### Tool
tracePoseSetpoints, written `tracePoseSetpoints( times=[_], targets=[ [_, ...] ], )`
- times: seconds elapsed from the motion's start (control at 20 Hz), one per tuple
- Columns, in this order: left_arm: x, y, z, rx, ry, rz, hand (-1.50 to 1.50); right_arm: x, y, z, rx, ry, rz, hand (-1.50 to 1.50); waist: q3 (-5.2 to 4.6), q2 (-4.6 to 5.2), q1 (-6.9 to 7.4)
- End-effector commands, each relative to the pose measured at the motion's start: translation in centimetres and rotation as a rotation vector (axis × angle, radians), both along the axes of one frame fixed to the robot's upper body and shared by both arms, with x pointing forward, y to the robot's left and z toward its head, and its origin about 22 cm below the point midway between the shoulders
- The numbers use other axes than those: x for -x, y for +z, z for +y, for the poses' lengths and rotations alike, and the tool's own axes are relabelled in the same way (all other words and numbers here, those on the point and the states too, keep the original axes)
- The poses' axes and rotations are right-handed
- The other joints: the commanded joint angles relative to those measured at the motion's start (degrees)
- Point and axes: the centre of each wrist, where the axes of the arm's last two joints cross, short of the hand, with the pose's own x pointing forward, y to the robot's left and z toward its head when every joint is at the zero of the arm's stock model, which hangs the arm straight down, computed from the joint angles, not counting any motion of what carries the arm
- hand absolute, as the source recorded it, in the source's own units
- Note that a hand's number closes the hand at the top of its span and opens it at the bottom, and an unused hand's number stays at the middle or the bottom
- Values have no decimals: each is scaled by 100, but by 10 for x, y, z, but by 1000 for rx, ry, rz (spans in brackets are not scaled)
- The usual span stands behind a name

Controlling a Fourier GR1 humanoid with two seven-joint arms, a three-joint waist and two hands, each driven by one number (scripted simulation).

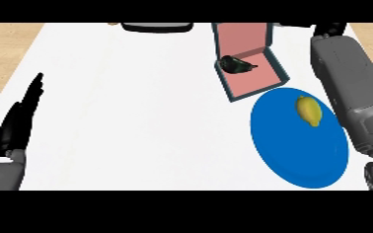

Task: Pick the eggplant from the plate and place it in the cardboard box

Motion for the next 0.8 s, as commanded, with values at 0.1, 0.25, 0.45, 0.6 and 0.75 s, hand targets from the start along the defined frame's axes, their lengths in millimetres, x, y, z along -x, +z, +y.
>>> tracePoseSetpoints(
  times=[0.1,0.25,0.45,0.6,0.75],
  targets=[
    [8,-3,8,13,43,7,0,16,13,-62,-46,-47,-25,-150,-8,-83,-176],
    [8,-8,1,6,53,18,0,39,-22,-83,-47,-74,-2,-150,-9,-98,-257],
    [18,-8,-3,-21,65,21,0,67,-9,-124,-19,-63,13,-150,-12,-132,-323],
    [1,3,12,-4,74,5,0,103,-26,-161,-7,-63,32,-150,-12,-108,-353],
    [16,8,24,-2,56,11,0,136,-29,-173,7,-6,53,-150,-13,-121,-337]
  ],
)
